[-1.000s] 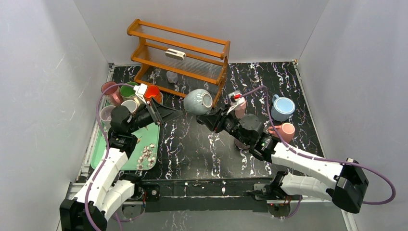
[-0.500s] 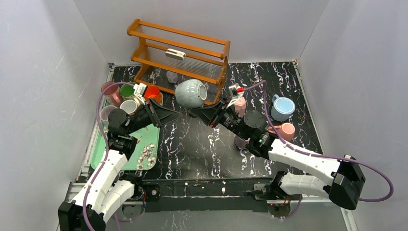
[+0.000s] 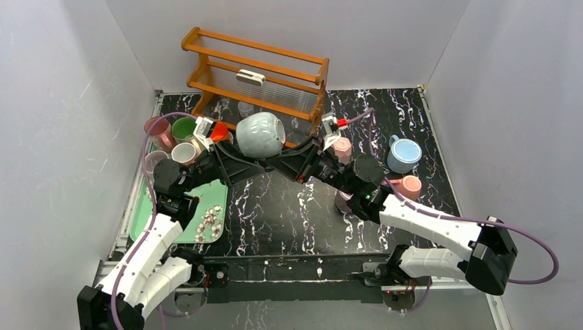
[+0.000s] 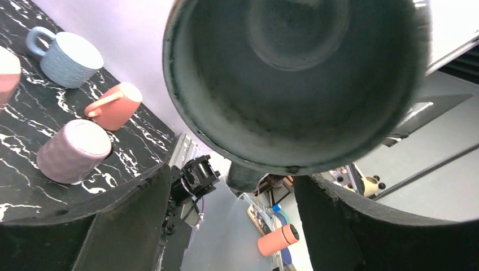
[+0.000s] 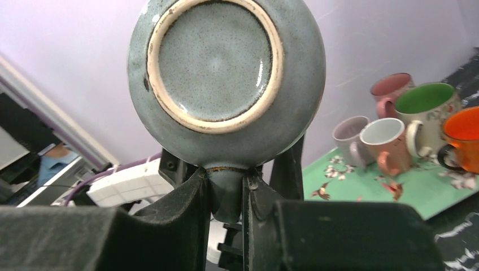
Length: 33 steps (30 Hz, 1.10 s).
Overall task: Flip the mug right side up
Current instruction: Turn over the cup at the corner of the board.
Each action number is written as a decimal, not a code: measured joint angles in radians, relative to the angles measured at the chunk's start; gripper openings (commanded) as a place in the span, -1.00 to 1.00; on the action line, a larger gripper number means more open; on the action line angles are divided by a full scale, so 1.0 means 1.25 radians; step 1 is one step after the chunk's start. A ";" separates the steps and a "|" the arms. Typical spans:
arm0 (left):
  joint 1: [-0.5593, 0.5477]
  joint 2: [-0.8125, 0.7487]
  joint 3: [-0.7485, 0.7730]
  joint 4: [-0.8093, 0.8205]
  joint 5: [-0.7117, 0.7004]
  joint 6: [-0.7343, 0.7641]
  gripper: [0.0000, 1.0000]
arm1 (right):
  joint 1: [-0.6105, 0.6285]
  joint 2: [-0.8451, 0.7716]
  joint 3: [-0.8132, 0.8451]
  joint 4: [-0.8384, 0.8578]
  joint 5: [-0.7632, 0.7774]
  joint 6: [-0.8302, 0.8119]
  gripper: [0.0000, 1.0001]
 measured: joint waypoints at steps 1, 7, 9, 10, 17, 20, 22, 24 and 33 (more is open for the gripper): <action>-0.006 0.000 0.000 0.003 0.002 0.000 0.45 | 0.000 0.005 0.005 0.012 -0.013 0.007 -0.97; -0.048 0.004 0.008 0.027 0.019 0.002 0.28 | 0.000 0.029 0.022 0.050 -0.077 0.038 -0.97; -0.061 0.005 0.012 0.033 0.021 0.006 0.12 | 0.000 0.029 0.022 0.051 -0.088 0.045 -0.97; -0.067 0.005 0.014 0.035 0.022 0.010 0.04 | 0.000 0.029 0.022 0.052 -0.092 0.047 -0.97; -0.099 0.024 0.018 0.046 0.027 0.026 -0.80 | -0.001 0.029 0.022 0.060 -0.097 0.050 -0.97; -0.102 0.026 0.018 0.053 0.025 0.042 -0.95 | -0.003 0.029 0.022 0.057 -0.093 0.054 -0.97; -0.103 0.026 0.018 0.052 0.023 0.043 -0.99 | -0.003 0.028 0.022 0.057 -0.094 0.052 -0.97; -0.103 0.026 0.017 0.052 0.021 0.045 -1.00 | -0.004 0.028 0.022 0.056 -0.093 0.050 -0.97; -0.109 0.037 0.015 0.045 0.004 0.053 -0.27 | -0.004 0.005 -0.001 0.039 -0.077 0.041 -0.97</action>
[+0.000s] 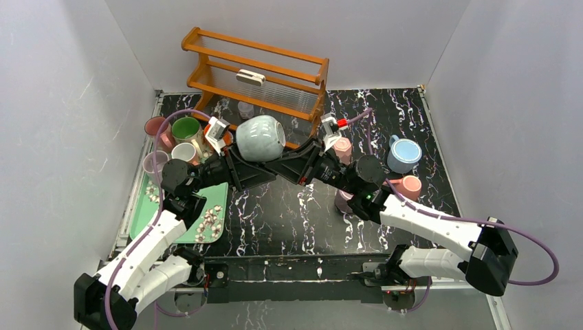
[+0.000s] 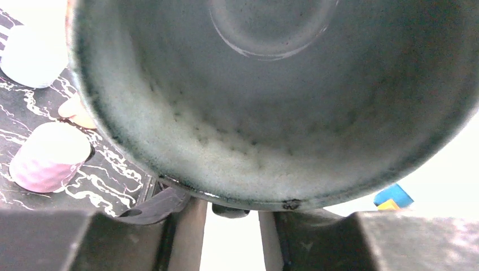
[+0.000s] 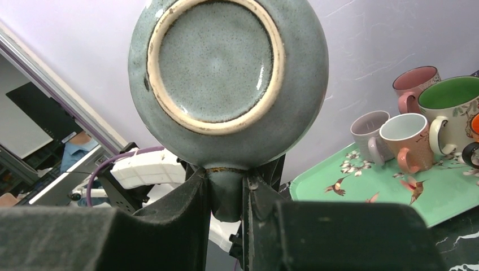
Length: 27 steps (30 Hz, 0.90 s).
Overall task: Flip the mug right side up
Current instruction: Turn over the cup at the corner of the board.
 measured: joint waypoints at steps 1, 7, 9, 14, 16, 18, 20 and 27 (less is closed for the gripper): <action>0.000 0.000 0.000 0.001 -0.007 0.002 -0.27 | 0.000 -0.004 -0.003 -0.002 0.002 -0.001 -0.97; 0.000 -0.007 0.008 0.001 -0.034 0.003 -0.30 | -0.001 -0.010 -0.004 -0.005 0.006 -0.003 -0.97; 0.000 -0.007 0.013 0.002 -0.040 0.003 -0.39 | -0.001 -0.010 -0.005 -0.002 0.008 -0.002 -0.97; 0.000 -0.004 0.013 0.000 -0.043 0.004 -0.95 | -0.002 -0.011 -0.009 0.008 0.013 0.005 -0.97; 0.000 -0.005 0.013 0.003 -0.044 0.008 -1.00 | -0.002 -0.011 -0.012 0.013 0.013 0.011 -0.85; -0.001 -0.005 0.012 0.003 -0.044 0.013 -1.00 | -0.002 -0.015 -0.016 0.015 0.015 0.009 -0.69; -0.003 -0.006 0.010 0.000 -0.047 0.020 -1.00 | -0.001 -0.021 -0.021 0.009 0.021 0.004 -0.49; -0.013 -0.036 -0.027 -0.038 -0.092 0.071 -1.00 | 0.004 -0.080 -0.052 -0.074 0.054 -0.047 0.29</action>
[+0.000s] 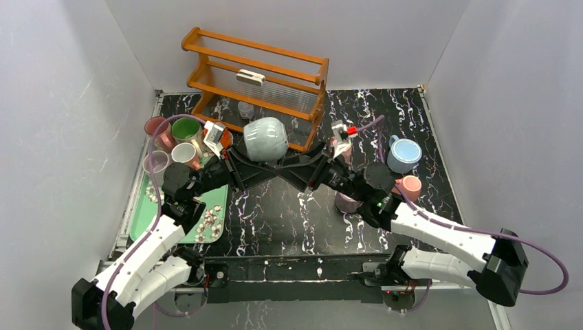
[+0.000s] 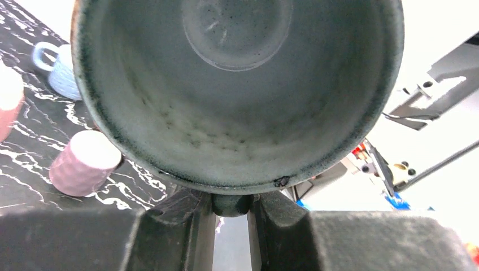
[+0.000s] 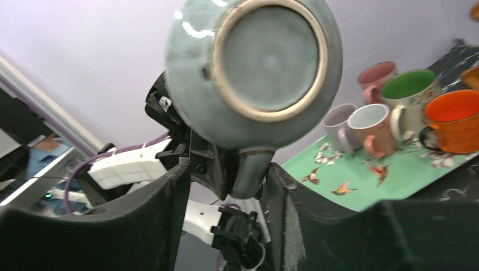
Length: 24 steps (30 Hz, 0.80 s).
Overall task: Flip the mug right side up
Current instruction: Turn over the cup at the corner of the board.
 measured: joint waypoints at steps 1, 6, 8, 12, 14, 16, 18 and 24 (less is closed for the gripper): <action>0.000 -0.003 0.000 -0.020 -0.015 0.016 -1.00 | 0.000 -0.014 -0.006 -0.009 0.009 -0.005 0.36; 0.005 -0.033 0.000 -0.139 -0.105 0.107 -1.00 | -0.001 -0.074 -0.021 -0.039 0.044 -0.028 0.50; 0.008 -0.044 0.000 -0.197 -0.161 0.148 -1.00 | 0.000 -0.100 -0.024 -0.042 0.052 -0.035 0.55; 0.010 -0.056 0.001 -0.296 -0.259 0.219 -1.00 | 0.000 -0.153 -0.031 -0.077 0.067 -0.057 0.68; 0.010 -0.058 0.001 -0.351 -0.309 0.256 -1.00 | 0.000 -0.178 -0.033 -0.108 0.077 -0.075 0.79; 0.010 -0.058 0.004 -0.405 -0.358 0.286 -1.00 | 0.000 -0.200 -0.036 -0.143 0.087 -0.088 0.97; 0.010 -0.056 0.016 -0.479 -0.417 0.317 -1.00 | 0.000 -0.216 -0.036 -0.195 0.101 -0.103 0.97; 0.010 -0.032 0.081 -0.693 -0.598 0.390 -1.00 | 0.000 -0.237 -0.035 -0.367 0.157 -0.138 0.97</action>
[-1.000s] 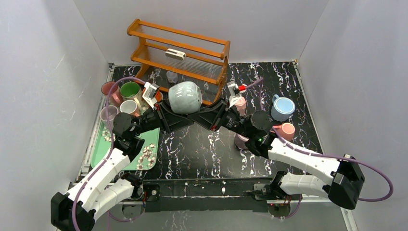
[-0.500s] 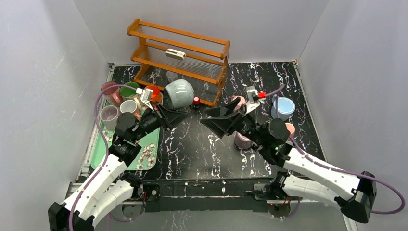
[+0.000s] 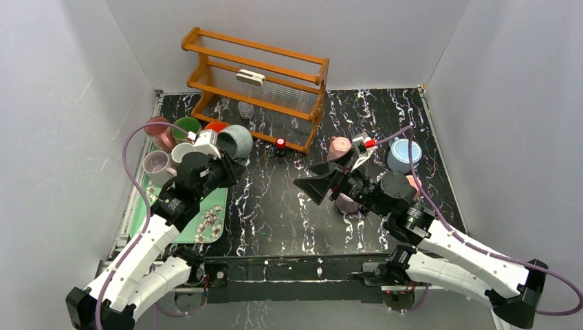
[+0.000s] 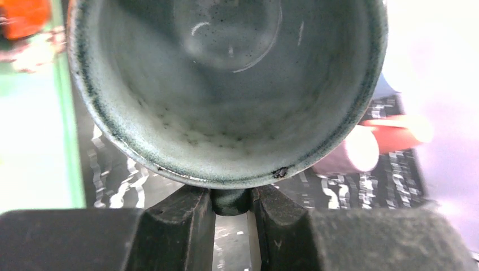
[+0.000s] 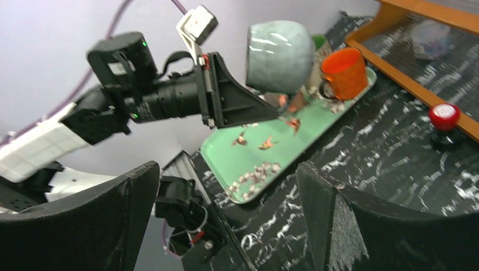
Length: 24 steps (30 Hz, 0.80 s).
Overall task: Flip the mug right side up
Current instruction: Place the cup on the tray.
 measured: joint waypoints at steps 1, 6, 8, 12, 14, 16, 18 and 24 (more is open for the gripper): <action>0.000 0.009 0.014 -0.042 -0.038 0.012 -1.00 | 0.000 -0.004 0.000 -0.022 0.008 -0.004 0.97; 0.001 0.075 0.048 -0.167 -0.172 0.050 -1.00 | 0.000 -0.041 0.000 -0.079 0.038 -0.027 0.97; 0.001 0.109 0.049 -0.200 -0.207 0.060 -1.00 | 0.000 -0.055 0.000 -0.086 0.047 -0.036 0.97; 0.003 0.191 0.050 -0.252 -0.257 0.075 -1.00 | 0.000 -0.075 0.000 -0.106 0.056 -0.052 0.97; 0.004 0.225 0.052 -0.266 -0.273 0.081 -1.00 | 0.000 -0.083 -0.001 -0.116 0.062 -0.060 0.97; 0.005 0.258 0.054 -0.276 -0.288 0.085 -1.00 | 0.000 -0.095 -0.004 -0.123 0.067 -0.064 0.97; 0.006 0.278 0.056 -0.280 -0.301 0.089 -1.00 | 0.000 -0.109 -0.006 -0.130 0.071 -0.068 0.97; 0.034 0.319 0.077 -0.283 -0.323 0.110 -1.00 | 0.000 -0.144 -0.006 -0.143 0.083 -0.087 0.97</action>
